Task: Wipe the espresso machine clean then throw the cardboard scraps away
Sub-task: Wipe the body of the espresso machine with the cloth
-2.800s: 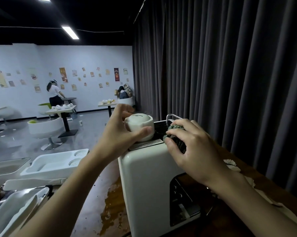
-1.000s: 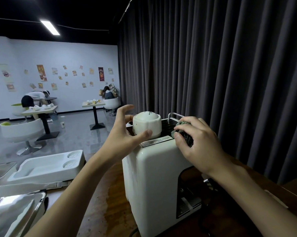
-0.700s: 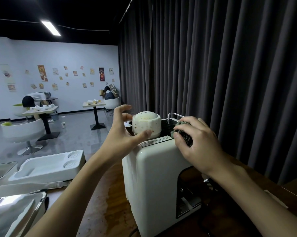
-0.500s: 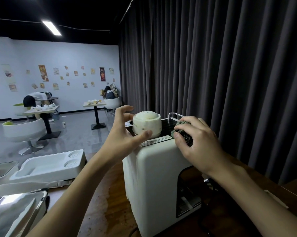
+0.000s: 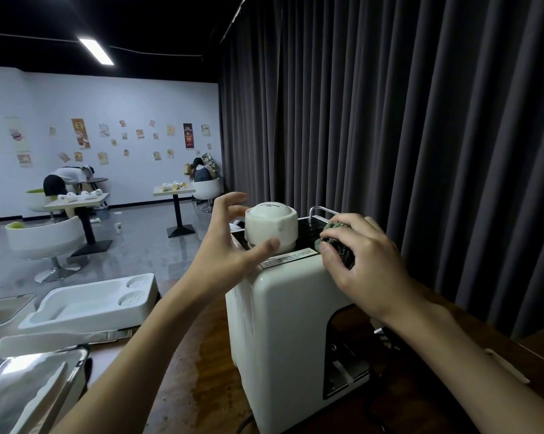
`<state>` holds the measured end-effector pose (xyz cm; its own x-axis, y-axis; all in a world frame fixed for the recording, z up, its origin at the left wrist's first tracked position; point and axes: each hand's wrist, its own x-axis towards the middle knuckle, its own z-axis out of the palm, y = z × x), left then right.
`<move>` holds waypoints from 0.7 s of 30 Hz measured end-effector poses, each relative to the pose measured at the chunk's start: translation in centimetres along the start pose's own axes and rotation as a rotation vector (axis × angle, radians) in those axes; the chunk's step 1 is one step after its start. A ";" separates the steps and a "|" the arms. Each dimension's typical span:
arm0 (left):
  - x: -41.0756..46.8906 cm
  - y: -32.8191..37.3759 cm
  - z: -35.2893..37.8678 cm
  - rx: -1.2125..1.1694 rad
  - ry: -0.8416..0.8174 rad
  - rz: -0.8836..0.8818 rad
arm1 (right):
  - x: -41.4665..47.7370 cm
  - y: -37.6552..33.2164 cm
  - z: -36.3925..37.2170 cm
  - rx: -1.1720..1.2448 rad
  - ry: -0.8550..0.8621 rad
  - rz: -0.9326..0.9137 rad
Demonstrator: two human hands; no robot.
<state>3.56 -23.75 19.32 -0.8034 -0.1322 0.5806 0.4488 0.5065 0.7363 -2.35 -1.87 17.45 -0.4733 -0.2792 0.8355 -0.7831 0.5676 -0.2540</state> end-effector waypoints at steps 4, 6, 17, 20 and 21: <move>0.0 0.0 -0.2 0.013 -0.012 0.016 | 0.1 0.0 0.0 0.002 0.013 -0.006; 0.0 0.1 -0.1 0.001 -0.033 0.004 | 0.1 0.0 0.0 -0.003 0.018 -0.008; 0.3 0.1 -0.4 -0.006 -0.009 0.033 | 0.1 -0.1 0.0 -0.001 0.009 0.001; 0.3 0.4 -0.5 -0.025 -0.055 0.019 | 0.1 -0.1 0.0 0.003 0.012 0.005; 0.3 0.4 -0.5 -0.040 -0.072 0.012 | 0.1 -0.1 0.0 0.001 0.014 0.004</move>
<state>3.69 -24.01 19.97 -0.8230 -0.0640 0.5644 0.4731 0.4727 0.7434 -2.32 -1.98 17.55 -0.4709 -0.2661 0.8411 -0.7818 0.5677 -0.2580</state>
